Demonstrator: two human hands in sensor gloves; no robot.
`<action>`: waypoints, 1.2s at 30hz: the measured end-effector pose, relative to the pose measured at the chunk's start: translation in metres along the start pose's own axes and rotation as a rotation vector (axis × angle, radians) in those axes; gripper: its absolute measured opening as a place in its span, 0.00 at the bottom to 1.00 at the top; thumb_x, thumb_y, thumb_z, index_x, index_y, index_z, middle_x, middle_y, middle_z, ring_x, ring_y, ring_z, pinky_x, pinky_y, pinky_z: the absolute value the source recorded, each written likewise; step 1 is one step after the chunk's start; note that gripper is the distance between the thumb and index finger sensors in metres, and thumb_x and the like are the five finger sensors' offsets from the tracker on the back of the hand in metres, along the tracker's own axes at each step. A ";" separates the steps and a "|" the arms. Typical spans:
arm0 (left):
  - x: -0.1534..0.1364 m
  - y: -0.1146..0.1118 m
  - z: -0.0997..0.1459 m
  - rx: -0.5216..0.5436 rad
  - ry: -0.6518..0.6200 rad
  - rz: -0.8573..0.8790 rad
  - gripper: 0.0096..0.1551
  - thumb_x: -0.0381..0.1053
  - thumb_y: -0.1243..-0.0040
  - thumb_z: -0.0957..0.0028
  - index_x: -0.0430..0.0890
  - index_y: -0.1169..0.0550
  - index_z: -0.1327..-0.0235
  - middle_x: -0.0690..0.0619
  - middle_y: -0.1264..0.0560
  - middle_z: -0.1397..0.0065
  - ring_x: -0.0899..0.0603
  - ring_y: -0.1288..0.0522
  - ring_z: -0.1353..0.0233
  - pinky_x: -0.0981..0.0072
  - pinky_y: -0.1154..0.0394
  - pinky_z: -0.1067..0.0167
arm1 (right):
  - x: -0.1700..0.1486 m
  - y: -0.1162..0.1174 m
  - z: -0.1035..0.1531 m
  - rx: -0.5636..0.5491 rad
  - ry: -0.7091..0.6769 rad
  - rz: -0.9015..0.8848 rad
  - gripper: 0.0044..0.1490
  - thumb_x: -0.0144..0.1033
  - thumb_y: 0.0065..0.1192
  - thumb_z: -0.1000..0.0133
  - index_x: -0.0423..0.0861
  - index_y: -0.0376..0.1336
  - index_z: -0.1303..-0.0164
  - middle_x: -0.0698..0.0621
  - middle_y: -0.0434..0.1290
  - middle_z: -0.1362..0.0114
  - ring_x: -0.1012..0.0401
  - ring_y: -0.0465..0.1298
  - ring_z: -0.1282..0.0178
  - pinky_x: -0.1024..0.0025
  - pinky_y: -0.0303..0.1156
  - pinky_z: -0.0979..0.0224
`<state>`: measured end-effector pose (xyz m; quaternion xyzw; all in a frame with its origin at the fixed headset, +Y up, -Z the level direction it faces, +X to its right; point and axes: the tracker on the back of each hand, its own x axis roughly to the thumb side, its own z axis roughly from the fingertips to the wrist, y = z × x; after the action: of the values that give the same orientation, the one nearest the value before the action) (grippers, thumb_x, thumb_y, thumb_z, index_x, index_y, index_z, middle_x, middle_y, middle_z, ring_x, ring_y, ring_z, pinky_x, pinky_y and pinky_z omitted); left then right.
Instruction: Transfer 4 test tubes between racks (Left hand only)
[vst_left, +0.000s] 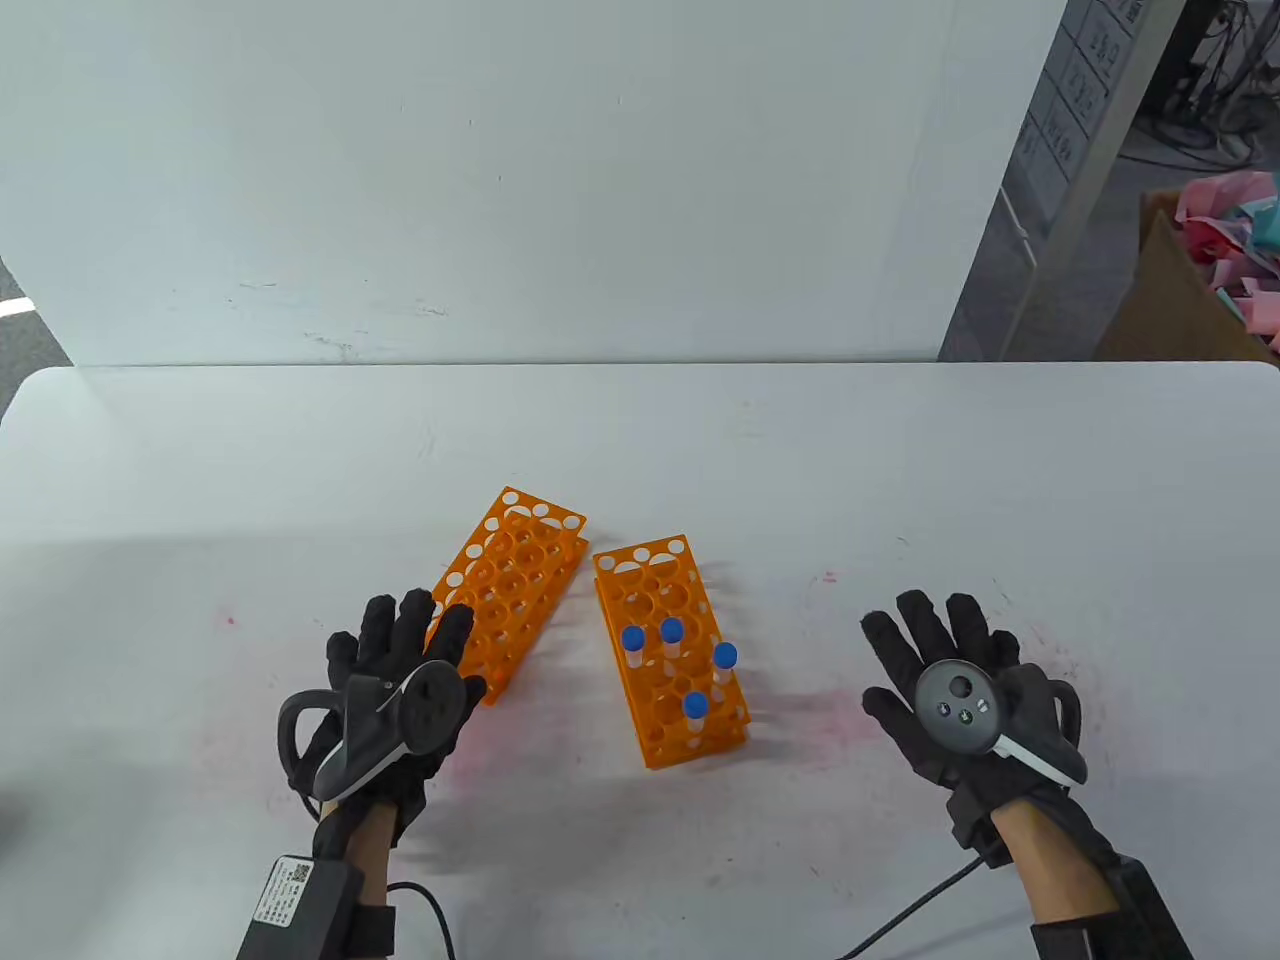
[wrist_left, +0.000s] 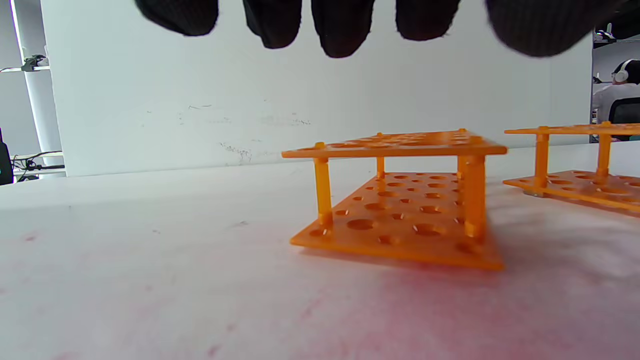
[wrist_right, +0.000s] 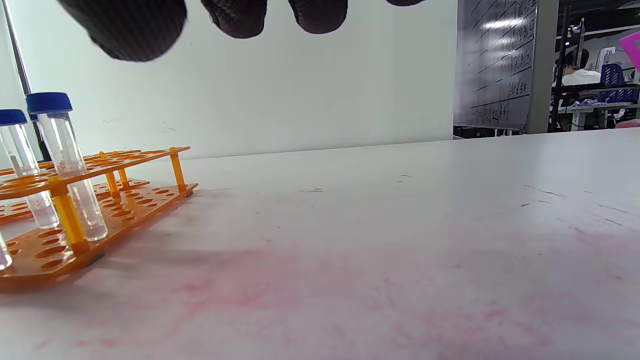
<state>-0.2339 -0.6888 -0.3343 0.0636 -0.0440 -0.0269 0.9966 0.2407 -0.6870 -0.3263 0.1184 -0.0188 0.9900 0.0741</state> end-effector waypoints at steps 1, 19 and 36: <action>0.000 -0.002 -0.001 -0.016 0.002 0.001 0.42 0.70 0.51 0.49 0.63 0.45 0.20 0.49 0.45 0.11 0.33 0.44 0.14 0.27 0.39 0.27 | 0.000 0.000 0.000 0.004 -0.002 0.002 0.43 0.59 0.46 0.41 0.58 0.40 0.18 0.45 0.39 0.11 0.34 0.38 0.18 0.23 0.42 0.26; 0.030 0.031 0.010 0.240 -0.125 -0.022 0.37 0.65 0.44 0.51 0.61 0.34 0.25 0.51 0.33 0.17 0.37 0.32 0.19 0.37 0.30 0.30 | -0.004 -0.001 -0.002 0.027 0.031 -0.073 0.42 0.58 0.46 0.41 0.57 0.42 0.18 0.45 0.41 0.11 0.34 0.39 0.17 0.23 0.42 0.26; 0.097 0.060 -0.024 0.184 -0.210 0.023 0.34 0.63 0.39 0.53 0.60 0.28 0.31 0.55 0.24 0.26 0.42 0.23 0.28 0.40 0.28 0.31 | -0.002 -0.001 -0.003 0.025 0.007 -0.077 0.41 0.58 0.46 0.41 0.57 0.45 0.18 0.45 0.43 0.11 0.34 0.39 0.17 0.23 0.42 0.26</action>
<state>-0.1323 -0.6318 -0.3420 0.1511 -0.1510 -0.0179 0.9767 0.2424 -0.6861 -0.3297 0.1162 -0.0016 0.9870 0.1109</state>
